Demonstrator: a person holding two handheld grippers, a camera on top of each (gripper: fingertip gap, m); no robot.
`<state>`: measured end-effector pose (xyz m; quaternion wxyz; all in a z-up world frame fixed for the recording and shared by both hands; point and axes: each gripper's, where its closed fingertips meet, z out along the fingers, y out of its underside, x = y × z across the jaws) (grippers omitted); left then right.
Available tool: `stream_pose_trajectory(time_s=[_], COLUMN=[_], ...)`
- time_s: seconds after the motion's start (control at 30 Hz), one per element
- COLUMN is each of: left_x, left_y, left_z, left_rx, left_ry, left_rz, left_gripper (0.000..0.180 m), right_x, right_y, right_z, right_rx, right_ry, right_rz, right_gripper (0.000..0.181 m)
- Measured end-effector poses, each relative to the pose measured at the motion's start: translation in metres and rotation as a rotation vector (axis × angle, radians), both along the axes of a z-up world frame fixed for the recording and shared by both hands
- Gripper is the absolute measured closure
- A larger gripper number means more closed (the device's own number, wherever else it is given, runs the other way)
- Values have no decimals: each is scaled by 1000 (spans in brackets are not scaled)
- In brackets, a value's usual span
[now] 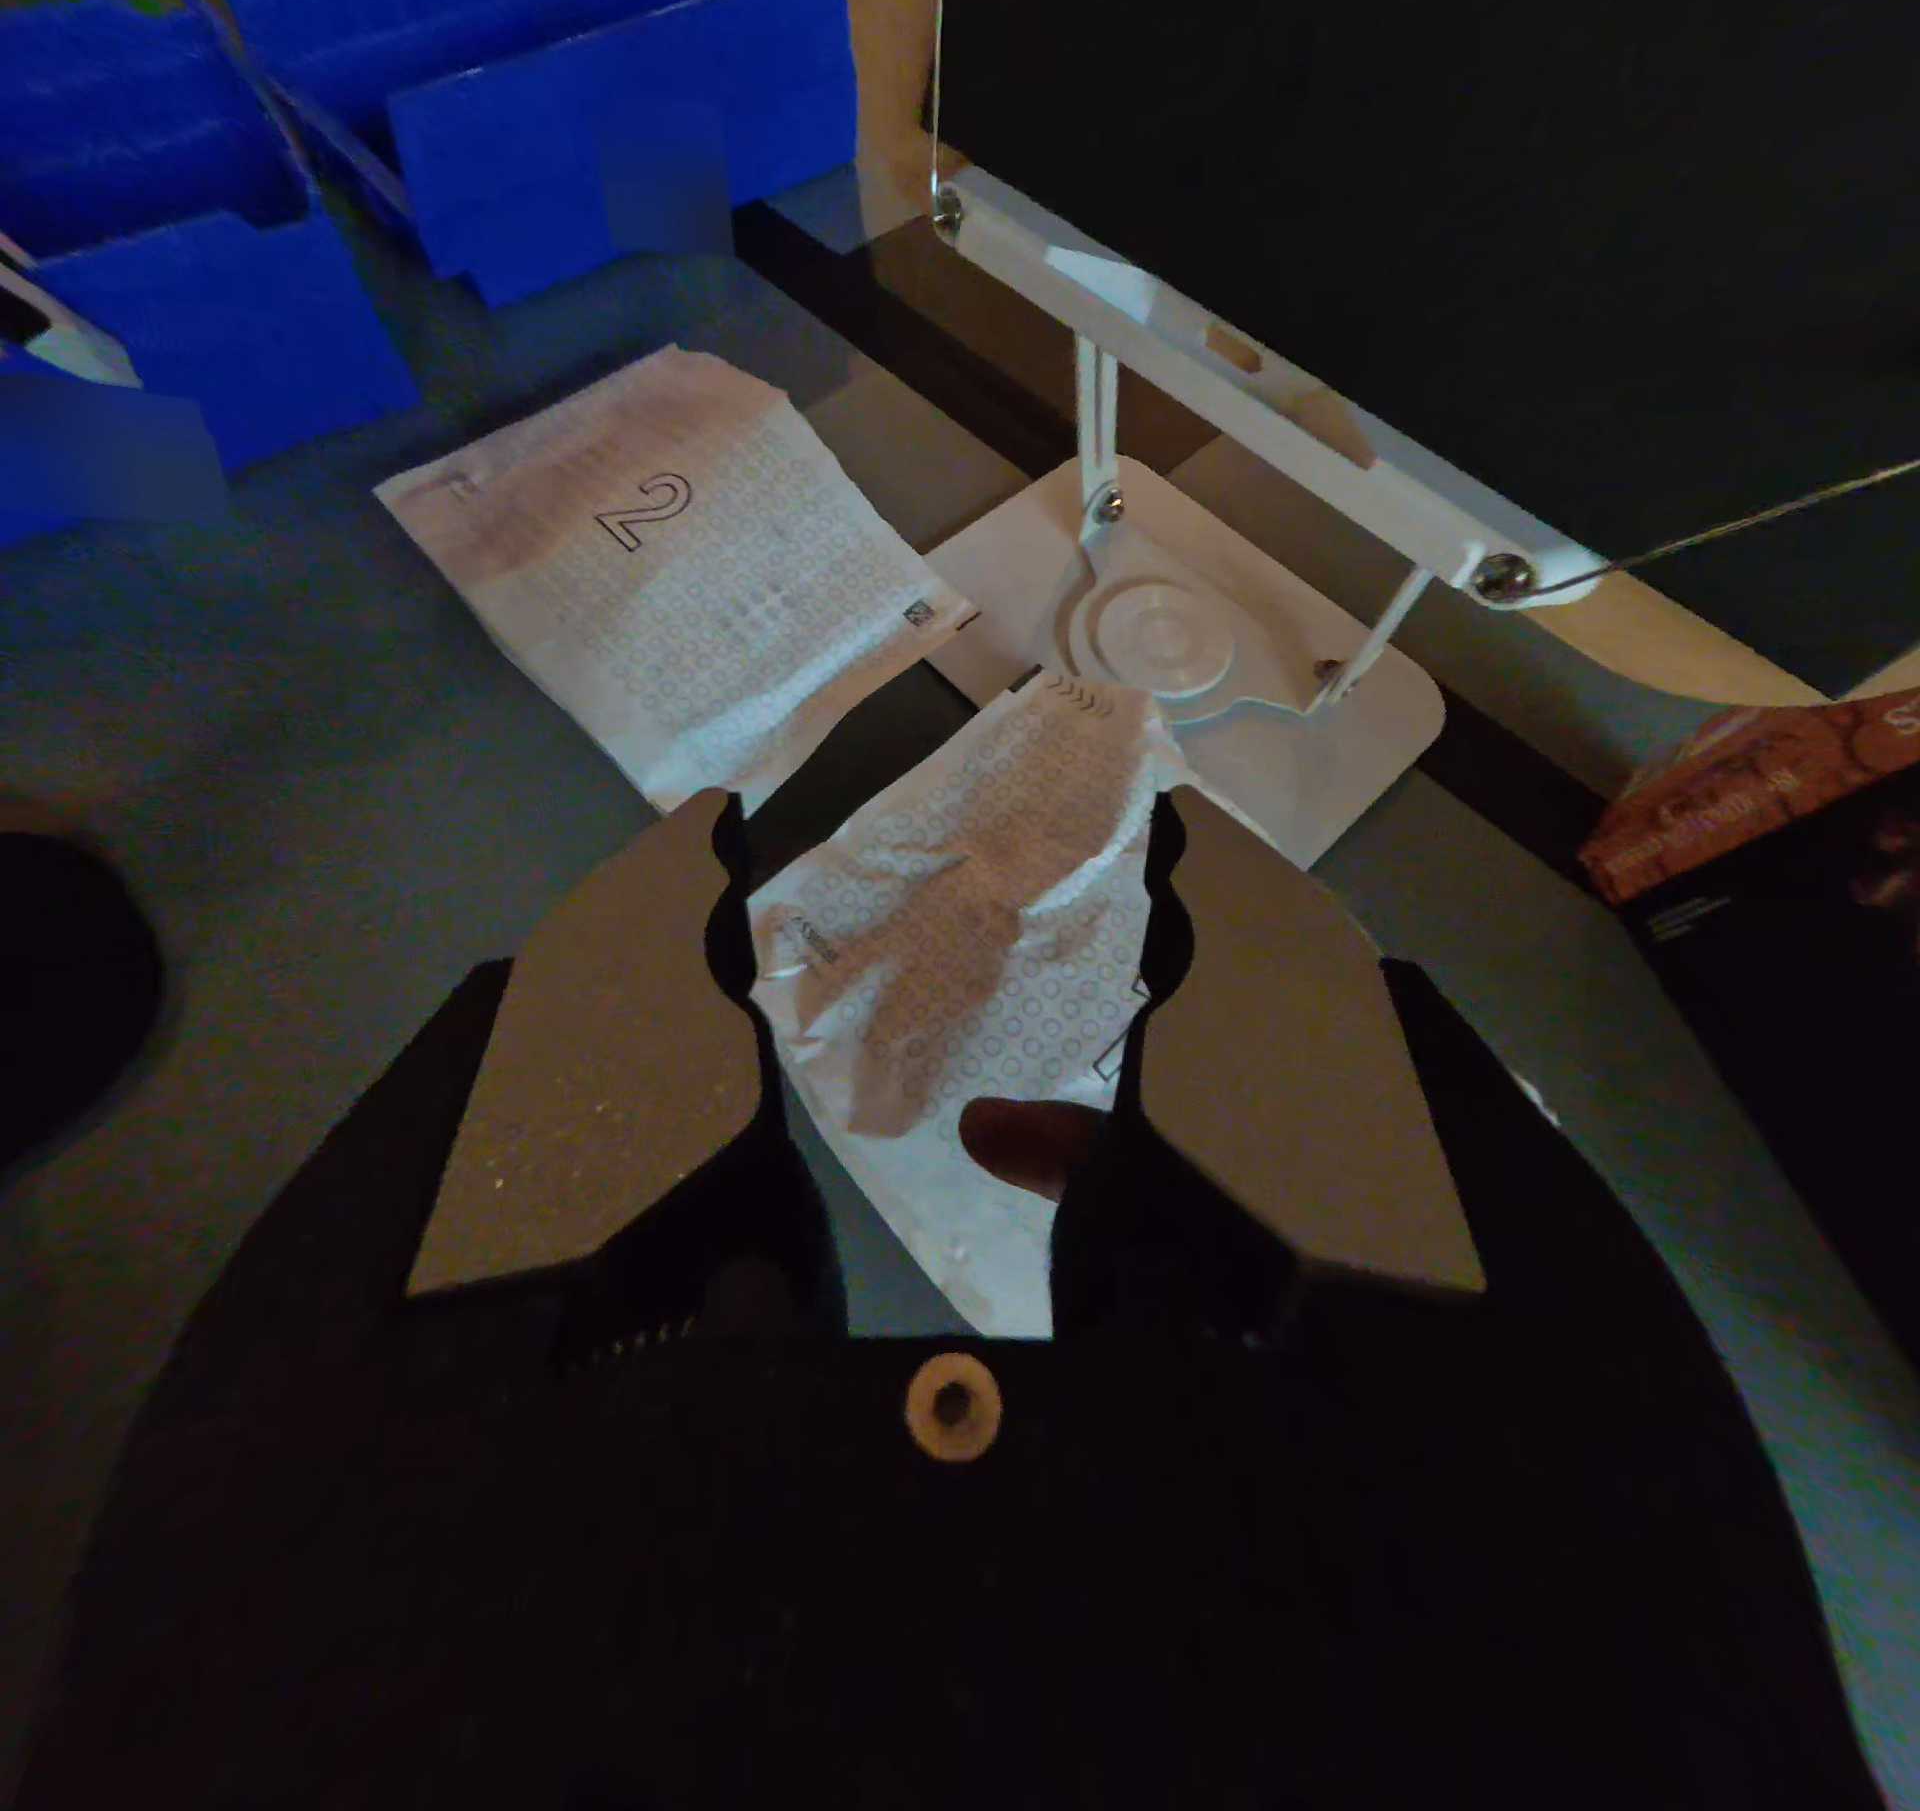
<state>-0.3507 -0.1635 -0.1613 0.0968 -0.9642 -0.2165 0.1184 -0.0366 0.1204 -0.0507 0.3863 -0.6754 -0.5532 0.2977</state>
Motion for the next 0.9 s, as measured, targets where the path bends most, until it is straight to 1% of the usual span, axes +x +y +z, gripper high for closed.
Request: stream_pose_trajectory(time_s=[0.1,0.27,0.37,0.47,0.63,0.77,0.9], left_x=[11,26,36,41,48,60,67], left_y=[-2,5,8,11,29,45,54], left_z=[-1,0,0,0,2,2,5], left_rx=[-42,-21,-35,-69,-81,-85,-42], left_ry=[-23,-89,-122,-113,-102,-103,-114], left_rz=[-12,-55,-82,-84,-123,-174,-213], left_gripper=[176,177,177,177,177,173,158], right_x=[-1,-2,-4,-5,-8,-12,-18], right_y=[-3,-6,-8,-9,-16,-21,-26], right_z=[-6,-11,-13,-16,-21,-29,-34], right_rx=[6,19,17,23,25,27,-7], right_ry=[-31,-62,-69,-85,-107,-140,-145], right_rz=[16,36,45,52,84,104,112], right_gripper=[109,109,109,109,109,109,109])
